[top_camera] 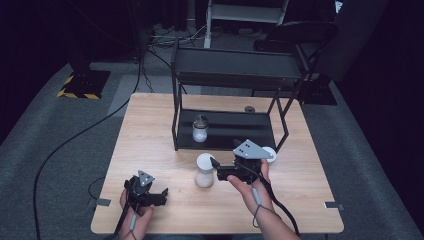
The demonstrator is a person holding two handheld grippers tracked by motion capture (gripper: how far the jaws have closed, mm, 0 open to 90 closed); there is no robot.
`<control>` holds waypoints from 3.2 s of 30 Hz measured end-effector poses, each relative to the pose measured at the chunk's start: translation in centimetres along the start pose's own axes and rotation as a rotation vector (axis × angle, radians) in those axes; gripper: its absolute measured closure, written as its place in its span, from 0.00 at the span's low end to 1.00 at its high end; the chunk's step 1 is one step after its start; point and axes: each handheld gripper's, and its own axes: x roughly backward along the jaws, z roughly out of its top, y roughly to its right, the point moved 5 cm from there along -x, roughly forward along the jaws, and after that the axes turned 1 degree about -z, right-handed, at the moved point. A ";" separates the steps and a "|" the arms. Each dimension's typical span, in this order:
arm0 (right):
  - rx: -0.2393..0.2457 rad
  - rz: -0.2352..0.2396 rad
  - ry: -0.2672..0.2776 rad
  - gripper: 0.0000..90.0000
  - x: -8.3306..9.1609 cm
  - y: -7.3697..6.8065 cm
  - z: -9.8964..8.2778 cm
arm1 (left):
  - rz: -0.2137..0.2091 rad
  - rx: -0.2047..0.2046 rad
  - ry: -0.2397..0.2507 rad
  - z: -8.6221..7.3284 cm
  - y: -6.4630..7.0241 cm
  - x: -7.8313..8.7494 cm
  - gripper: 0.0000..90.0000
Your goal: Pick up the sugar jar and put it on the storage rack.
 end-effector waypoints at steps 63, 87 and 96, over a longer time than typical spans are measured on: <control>0.002 0.030 -0.131 0.16 -6.4 -3.1 -3.0 | -0.007 -0.003 0.001 -0.1 -0.1 0.1 0.00; 0.001 0.049 -0.195 0.38 -7.3 -3.0 -2.9 | -0.008 -0.005 0.001 -0.1 -0.1 0.1 0.00; 0.002 0.048 -0.193 0.38 -7.2 -2.8 -2.6 | -0.008 -0.005 0.001 -0.1 -0.1 0.1 0.00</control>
